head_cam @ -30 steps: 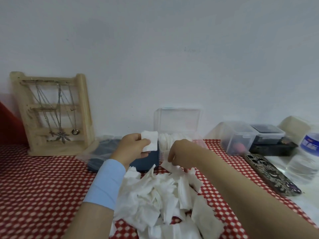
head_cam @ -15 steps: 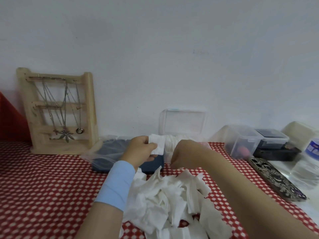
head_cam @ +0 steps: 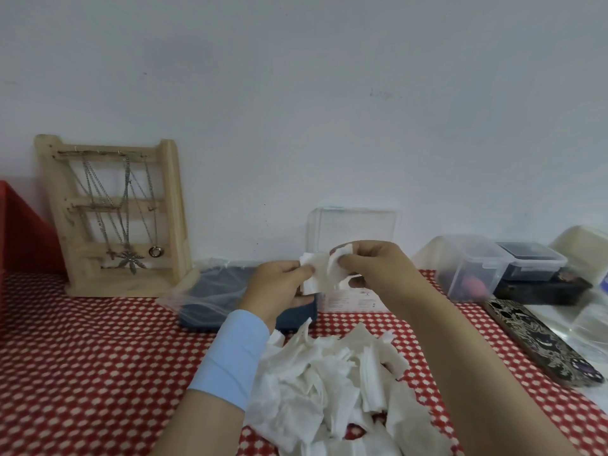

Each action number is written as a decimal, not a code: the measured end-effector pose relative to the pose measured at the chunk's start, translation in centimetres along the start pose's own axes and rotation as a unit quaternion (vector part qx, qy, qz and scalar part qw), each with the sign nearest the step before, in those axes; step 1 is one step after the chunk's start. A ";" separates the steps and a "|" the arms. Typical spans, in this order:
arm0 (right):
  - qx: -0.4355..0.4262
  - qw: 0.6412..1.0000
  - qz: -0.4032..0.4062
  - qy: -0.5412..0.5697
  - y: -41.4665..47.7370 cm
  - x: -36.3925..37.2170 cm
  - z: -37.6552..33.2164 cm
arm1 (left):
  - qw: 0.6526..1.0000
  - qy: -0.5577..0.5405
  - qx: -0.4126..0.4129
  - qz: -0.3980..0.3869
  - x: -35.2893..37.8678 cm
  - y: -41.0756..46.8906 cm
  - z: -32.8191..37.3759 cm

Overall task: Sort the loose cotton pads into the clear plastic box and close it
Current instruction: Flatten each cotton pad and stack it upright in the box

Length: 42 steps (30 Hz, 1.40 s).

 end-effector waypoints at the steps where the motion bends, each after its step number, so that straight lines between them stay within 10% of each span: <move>1: -0.009 1.000 -0.008 0.006 0.0 0.1 -0.3 | 1.000 -0.003 0.002 -0.008 0.3 -0.1 0.1; 26: 0.036 0.988 -0.013 -0.147 -0.5 -1.0 -0.3 | 0.995 0.019 -0.002 -0.096 0.9 -0.4 0.6; 33: 0.215 0.826 -0.191 -0.484 -2.6 0.2 4.3 | 1.000 -0.009 -0.006 -0.010 -1.3 0.4 0.1; 42: 0.063 0.928 -0.137 -0.340 -1.6 -0.6 0.6 | 0.997 0.043 0.025 0.050 -1.5 0.1 0.9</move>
Point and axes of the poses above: each hand's wrist, its own y-axis towards the middle knuckle, its own x-axis out of the palm, z = x × y, the point moved 9 cm from there along y, towards the middle knuckle, and after that the axes turned 9 degrees about -z, right-handed, at the moved point
